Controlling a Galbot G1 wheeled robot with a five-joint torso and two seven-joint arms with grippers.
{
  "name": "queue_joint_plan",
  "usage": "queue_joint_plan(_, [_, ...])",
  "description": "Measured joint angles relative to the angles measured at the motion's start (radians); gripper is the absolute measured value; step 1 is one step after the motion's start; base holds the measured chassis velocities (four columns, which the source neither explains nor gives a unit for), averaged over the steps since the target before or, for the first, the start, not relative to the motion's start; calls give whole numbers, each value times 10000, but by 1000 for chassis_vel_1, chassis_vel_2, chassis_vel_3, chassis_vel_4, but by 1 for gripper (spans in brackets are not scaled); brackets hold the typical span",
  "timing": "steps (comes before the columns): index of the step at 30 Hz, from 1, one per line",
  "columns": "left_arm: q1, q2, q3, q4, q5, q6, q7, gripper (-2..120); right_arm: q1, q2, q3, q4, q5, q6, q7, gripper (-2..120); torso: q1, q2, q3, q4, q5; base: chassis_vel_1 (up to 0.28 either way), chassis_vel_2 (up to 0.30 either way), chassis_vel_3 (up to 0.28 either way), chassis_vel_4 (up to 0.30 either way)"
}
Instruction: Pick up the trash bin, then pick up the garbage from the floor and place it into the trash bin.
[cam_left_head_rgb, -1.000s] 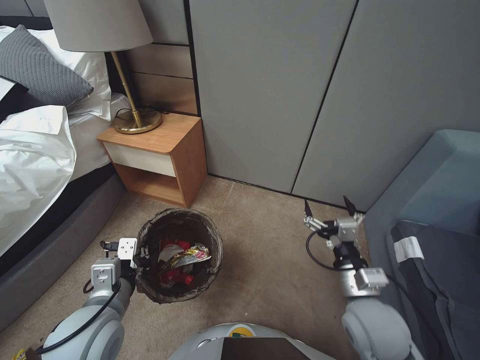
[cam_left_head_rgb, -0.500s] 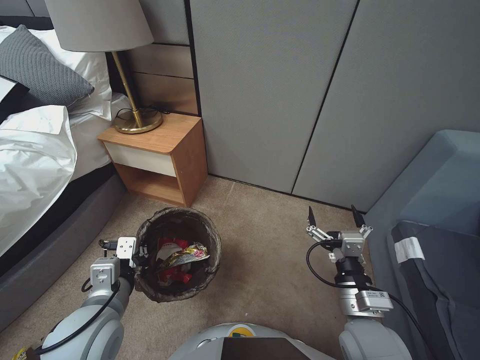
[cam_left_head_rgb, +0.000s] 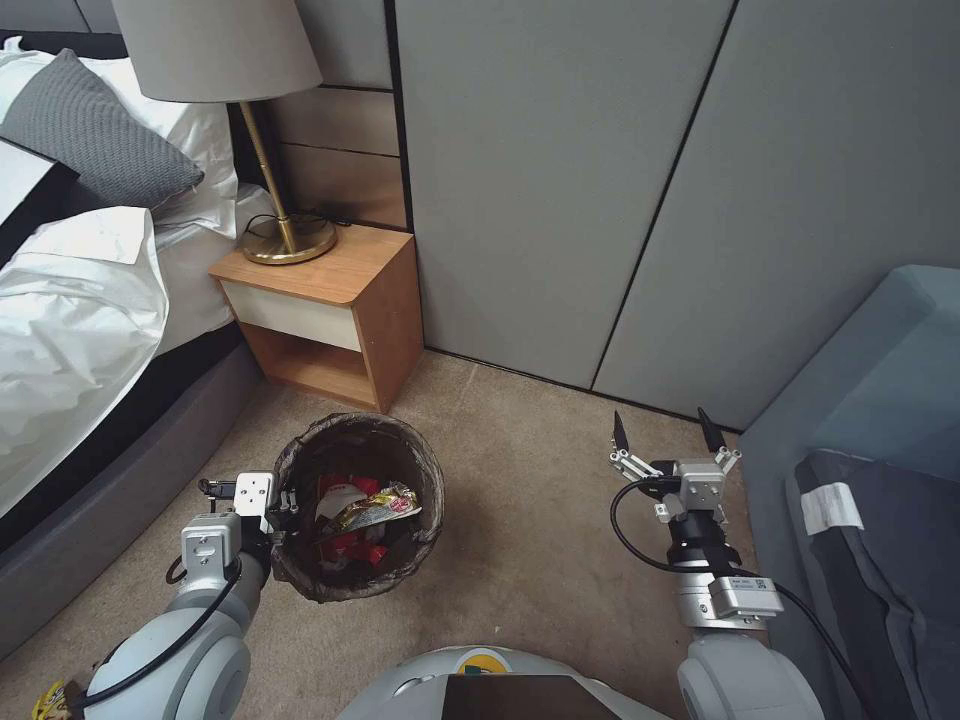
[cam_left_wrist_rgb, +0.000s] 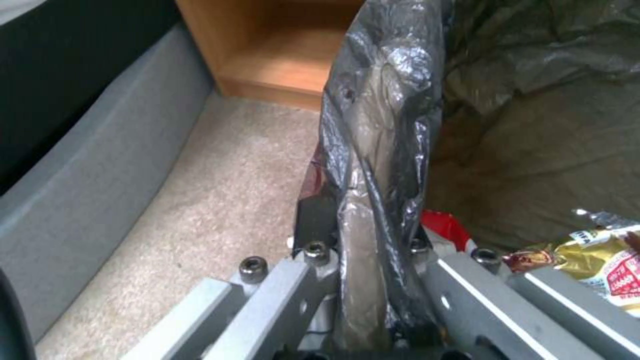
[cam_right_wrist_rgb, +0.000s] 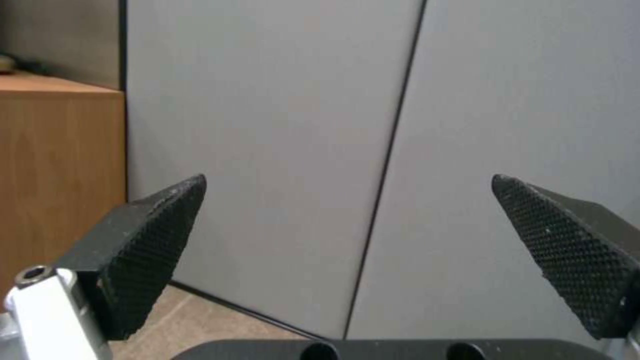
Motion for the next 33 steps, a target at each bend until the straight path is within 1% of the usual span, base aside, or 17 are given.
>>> queue_joint_plan(8, [3,-150,26,0,-3,-12,9,3,13,-215,-40,-24,70,-58,25,100,0,0,0,1,0,31,28,36,29])
queue_joint_plan(33, [81,-218,3,0,-8,-37,0,3,40,-309,-126,-201,105,-34,61,100,0,0,0,0,0,55,53,53,55])
